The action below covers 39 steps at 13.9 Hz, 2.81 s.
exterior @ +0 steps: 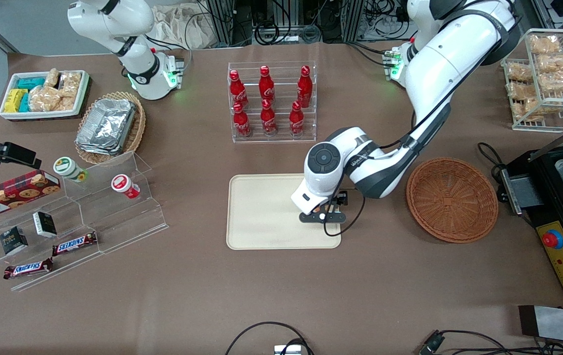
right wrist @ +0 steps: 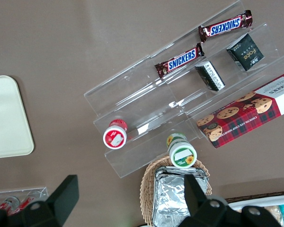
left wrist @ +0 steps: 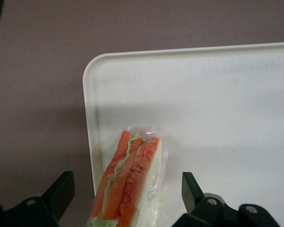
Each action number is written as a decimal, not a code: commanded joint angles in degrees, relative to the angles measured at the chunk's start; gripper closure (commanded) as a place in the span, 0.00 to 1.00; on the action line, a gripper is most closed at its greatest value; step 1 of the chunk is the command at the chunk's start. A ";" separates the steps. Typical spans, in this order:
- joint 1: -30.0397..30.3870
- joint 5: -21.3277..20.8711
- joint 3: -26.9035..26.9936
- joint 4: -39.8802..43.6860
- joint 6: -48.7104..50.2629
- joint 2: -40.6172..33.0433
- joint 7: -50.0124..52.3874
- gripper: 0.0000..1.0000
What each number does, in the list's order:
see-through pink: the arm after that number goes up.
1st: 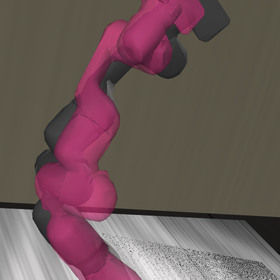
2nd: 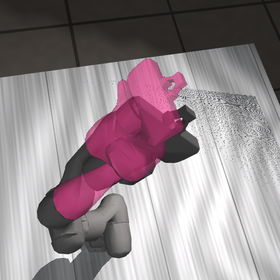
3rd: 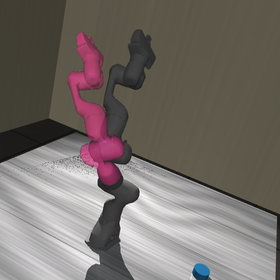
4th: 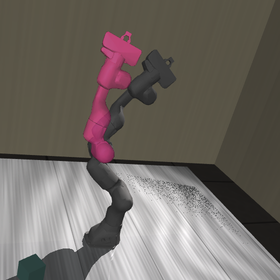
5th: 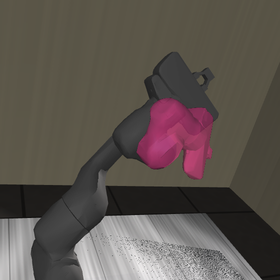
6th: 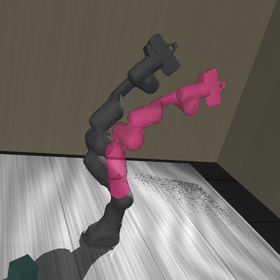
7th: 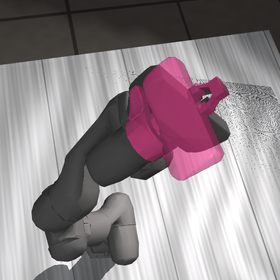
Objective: Place sandwich from basket to tray
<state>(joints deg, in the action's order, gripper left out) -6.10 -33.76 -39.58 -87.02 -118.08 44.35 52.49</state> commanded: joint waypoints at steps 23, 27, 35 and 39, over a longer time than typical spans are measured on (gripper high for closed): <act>10.67 3.62 0.03 9.24 17.00 -15.87 1.65 0.00; 14.18 7.72 0.12 9.15 17.27 -17.97 -4.73 0.00; 14.27 21.97 13.38 3.45 17.97 -29.04 -24.69 0.00; 14.10 25.94 19.18 -1.56 17.71 -34.58 -33.22 0.00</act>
<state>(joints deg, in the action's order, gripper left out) 8.40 -9.93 -23.36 -83.67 -100.20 14.81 23.15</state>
